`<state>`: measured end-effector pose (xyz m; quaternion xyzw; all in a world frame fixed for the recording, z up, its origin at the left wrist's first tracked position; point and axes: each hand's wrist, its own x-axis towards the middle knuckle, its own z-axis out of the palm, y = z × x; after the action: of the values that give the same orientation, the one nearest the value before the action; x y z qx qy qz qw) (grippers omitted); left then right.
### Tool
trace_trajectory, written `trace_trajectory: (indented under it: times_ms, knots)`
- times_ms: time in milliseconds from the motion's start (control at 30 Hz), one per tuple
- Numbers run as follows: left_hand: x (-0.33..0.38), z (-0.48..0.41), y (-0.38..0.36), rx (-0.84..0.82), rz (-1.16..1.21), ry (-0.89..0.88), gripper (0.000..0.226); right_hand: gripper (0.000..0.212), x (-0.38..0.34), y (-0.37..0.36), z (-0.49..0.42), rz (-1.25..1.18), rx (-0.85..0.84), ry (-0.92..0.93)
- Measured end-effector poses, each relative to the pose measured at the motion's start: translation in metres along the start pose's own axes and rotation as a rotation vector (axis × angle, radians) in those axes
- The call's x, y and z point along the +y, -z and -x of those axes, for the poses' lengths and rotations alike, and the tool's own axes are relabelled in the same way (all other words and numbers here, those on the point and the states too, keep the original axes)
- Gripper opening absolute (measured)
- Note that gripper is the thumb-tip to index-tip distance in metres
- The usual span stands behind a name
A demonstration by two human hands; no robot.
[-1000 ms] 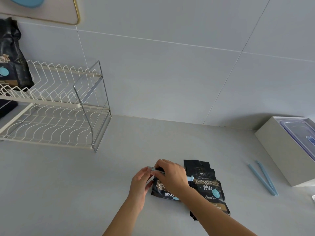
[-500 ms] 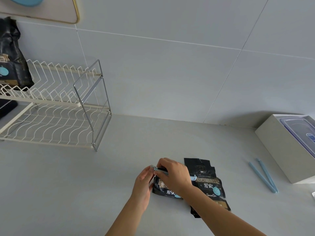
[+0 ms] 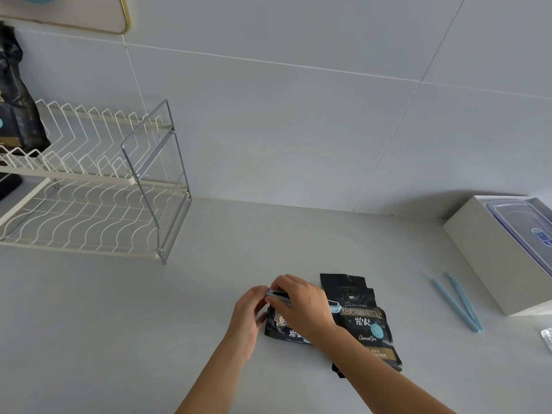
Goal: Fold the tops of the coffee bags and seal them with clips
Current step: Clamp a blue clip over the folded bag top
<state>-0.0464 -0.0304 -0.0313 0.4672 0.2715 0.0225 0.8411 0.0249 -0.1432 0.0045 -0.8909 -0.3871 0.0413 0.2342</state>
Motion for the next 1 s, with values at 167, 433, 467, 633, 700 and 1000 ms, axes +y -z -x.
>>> trace_trajectory:
  times_ms: [167,433,467,633,700,1000]
  knots:
    - [-0.002,-0.001,-0.004,0.034,-0.137,-0.034,0.034,0.010,0.002,0.007,0.003,-0.150,0.035,-0.035]
    - [-0.002,-0.002,-0.001,0.110,-0.255,-0.068,0.034,0.008,0.002,0.021,-0.005,-0.072,-0.016,0.016]
    - [-0.002,-0.002,-0.001,0.118,-0.272,-0.074,0.031,0.008,0.001,0.021,-0.006,-0.047,-0.021,0.028]
    - [-0.004,-0.006,-0.003,0.109,-0.378,-0.142,0.038,0.013,-0.004,0.015,-0.013,0.041,-0.025,-0.030]
    - [-0.007,-0.006,-0.004,0.088,-0.421,-0.162,0.045,0.016,-0.005,0.010,-0.014,0.116,-0.043,-0.013]
    - [-0.011,-0.010,-0.006,0.096,-0.410,-0.157,0.034,0.016,-0.006,0.019,-0.009,0.109,-0.061,0.009]
